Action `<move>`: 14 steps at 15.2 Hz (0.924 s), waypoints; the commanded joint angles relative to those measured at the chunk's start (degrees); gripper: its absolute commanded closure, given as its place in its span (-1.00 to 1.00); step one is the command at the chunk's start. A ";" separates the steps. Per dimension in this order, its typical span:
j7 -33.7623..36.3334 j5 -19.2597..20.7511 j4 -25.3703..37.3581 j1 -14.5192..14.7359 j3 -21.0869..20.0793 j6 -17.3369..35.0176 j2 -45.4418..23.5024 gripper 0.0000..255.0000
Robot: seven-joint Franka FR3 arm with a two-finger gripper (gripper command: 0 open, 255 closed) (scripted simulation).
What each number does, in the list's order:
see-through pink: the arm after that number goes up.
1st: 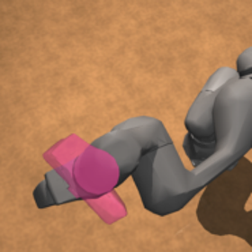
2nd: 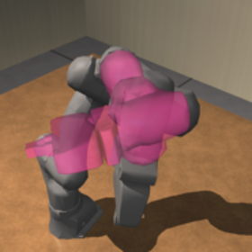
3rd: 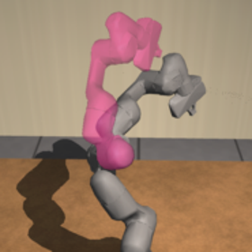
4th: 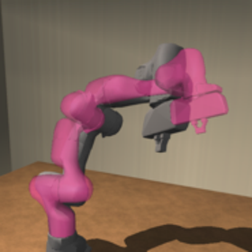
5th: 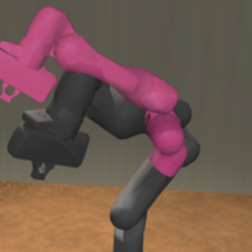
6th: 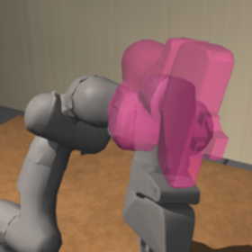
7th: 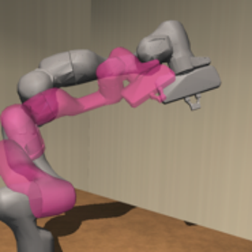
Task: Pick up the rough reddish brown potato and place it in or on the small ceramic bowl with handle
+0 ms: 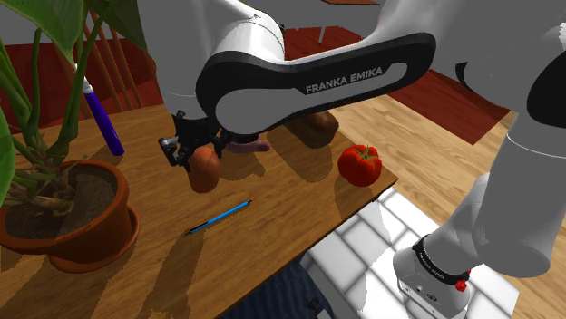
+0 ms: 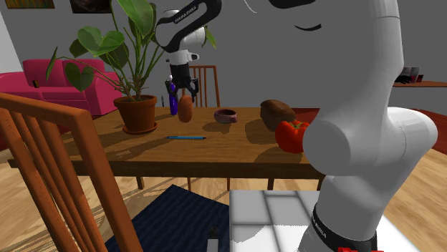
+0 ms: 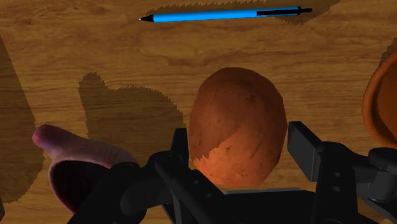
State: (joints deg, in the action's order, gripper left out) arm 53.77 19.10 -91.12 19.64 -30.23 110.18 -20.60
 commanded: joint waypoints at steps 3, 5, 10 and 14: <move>-0.54 -0.40 2.63 0.25 -0.20 -2.84 0.29 1.00; -0.84 -0.59 3.94 0.34 -0.29 -4.27 0.46 1.00; -5.01 -2.12 2.67 -2.94 0.42 -4.32 2.78 1.00; -10.36 -3.70 0.55 -7.00 1.78 -3.17 4.93 1.00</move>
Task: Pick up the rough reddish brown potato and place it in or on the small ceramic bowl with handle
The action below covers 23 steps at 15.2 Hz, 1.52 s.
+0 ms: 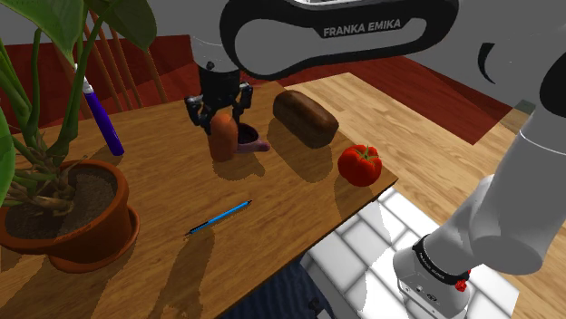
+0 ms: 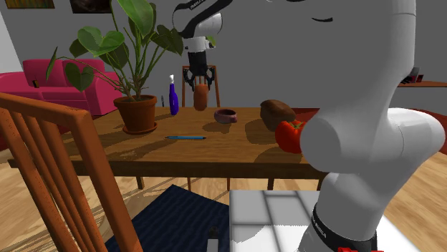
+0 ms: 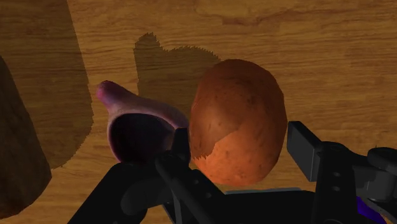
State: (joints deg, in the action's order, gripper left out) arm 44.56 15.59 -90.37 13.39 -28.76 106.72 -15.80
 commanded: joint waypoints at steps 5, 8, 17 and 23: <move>-7.77 -1.67 -1.12 -5.26 2.28 1.07 1.50 1.00; -11.66 -2.28 -0.76 -7.73 3.53 1.22 1.62 1.00; -13.29 -1.98 -4.77 -9.44 4.58 6.27 0.82 1.00; -12.39 -1.16 -8.08 -9.44 4.85 10.42 -0.19 1.00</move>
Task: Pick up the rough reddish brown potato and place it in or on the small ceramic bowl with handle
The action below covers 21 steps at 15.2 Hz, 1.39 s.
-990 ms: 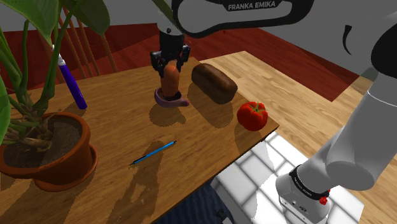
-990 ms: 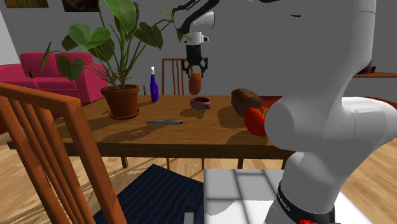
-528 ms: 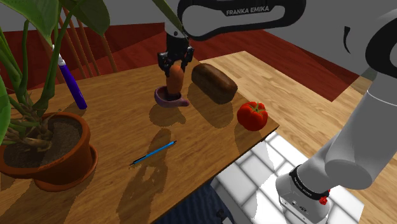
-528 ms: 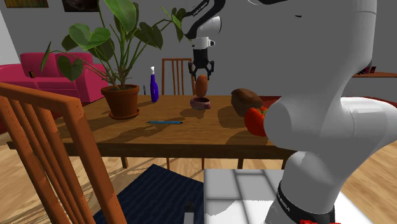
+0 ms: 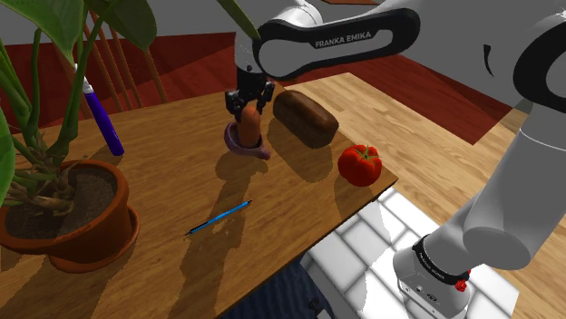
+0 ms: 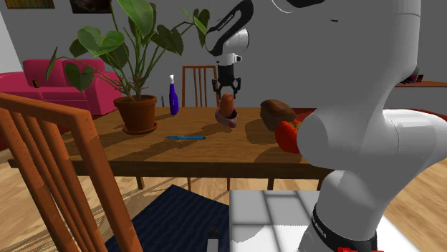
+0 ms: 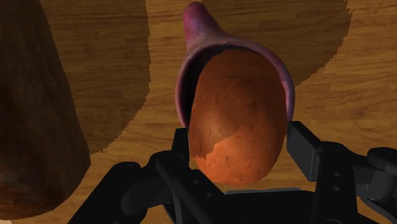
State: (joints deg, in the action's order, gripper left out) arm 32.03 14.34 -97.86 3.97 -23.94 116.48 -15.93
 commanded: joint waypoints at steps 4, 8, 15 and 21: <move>0.74 0.71 -2.31 0.04 0.24 3.07 -0.87 1.00; 0.74 0.71 -2.31 0.04 0.24 3.07 -0.87 1.00; 0.74 0.72 -2.32 0.04 0.24 3.08 -0.87 -1.00; -0.33 -0.93 1.51 0.09 -0.46 -3.07 1.73 -1.00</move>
